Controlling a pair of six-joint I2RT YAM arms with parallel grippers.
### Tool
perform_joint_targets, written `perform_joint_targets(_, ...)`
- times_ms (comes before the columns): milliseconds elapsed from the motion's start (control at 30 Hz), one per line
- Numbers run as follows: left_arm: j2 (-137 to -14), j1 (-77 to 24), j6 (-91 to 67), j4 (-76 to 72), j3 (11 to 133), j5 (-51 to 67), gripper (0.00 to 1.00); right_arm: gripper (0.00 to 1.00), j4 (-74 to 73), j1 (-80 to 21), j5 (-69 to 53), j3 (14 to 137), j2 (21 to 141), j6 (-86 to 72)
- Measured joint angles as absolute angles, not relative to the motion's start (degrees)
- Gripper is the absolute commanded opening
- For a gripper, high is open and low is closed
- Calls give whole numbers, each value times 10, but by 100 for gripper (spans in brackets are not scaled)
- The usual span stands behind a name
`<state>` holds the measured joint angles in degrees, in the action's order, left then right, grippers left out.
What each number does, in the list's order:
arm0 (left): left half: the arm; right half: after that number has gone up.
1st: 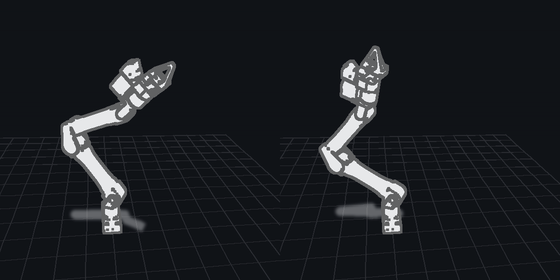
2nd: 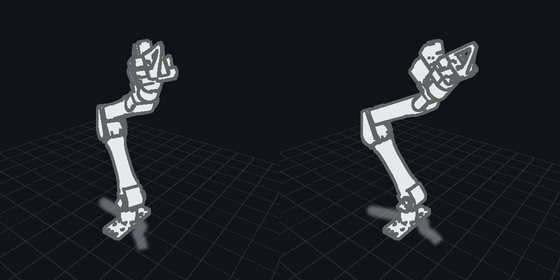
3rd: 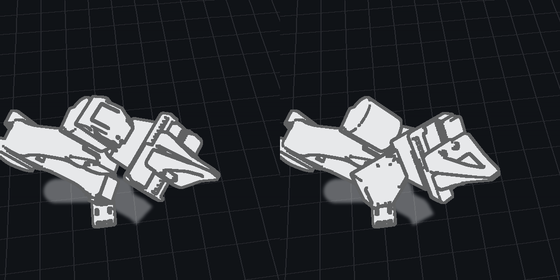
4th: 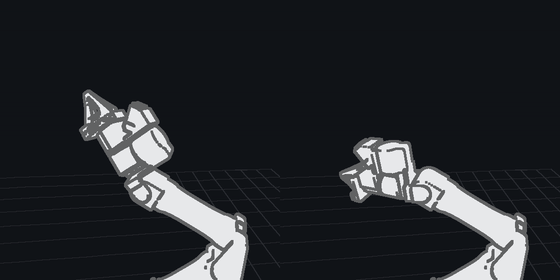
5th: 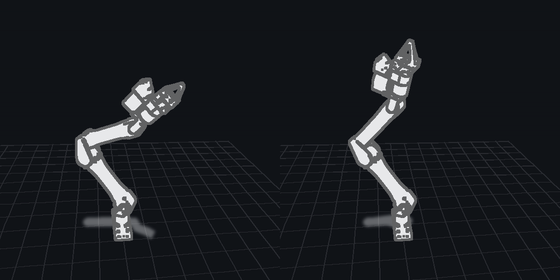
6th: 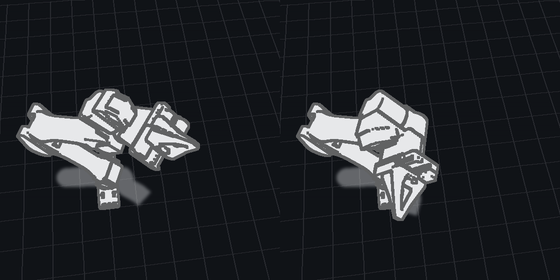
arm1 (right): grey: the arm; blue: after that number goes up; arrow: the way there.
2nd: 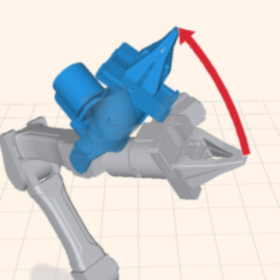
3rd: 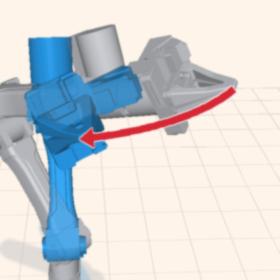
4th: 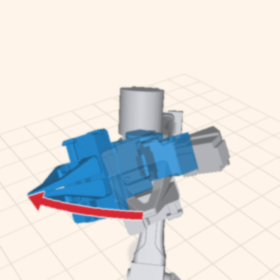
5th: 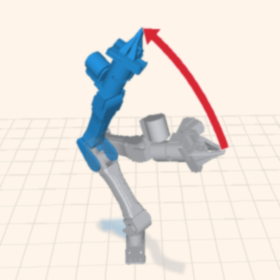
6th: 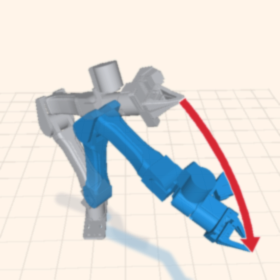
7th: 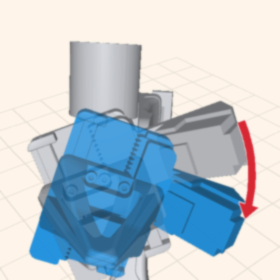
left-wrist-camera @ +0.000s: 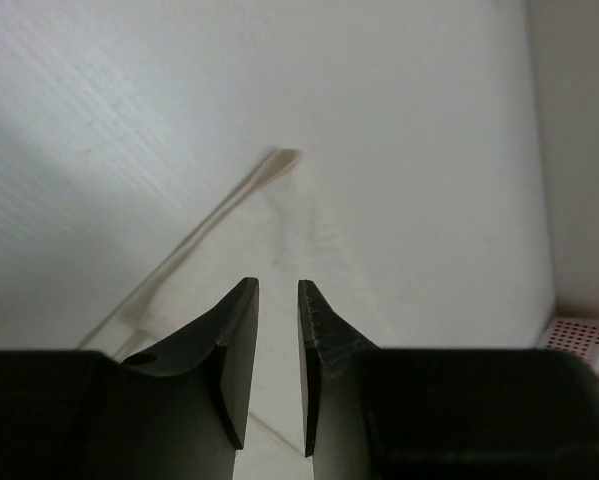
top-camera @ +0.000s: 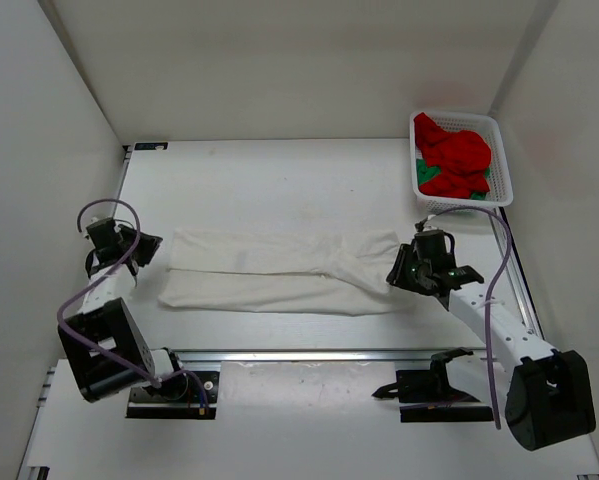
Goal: Fold and stack the t-shirts
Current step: Fold the other side of the tshirt into a rectangle
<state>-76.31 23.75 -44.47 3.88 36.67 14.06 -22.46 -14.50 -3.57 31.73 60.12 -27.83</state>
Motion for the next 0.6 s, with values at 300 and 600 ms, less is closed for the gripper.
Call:
perform_joint_targets(300,-691,31,-451,-37,373,79,27,0,-212,-194,-2,408,633,-254)
perform_joint_targets(600,-800,-193,-427,-80,377,69,24,29,-123,-281,-61,534,896,-210)
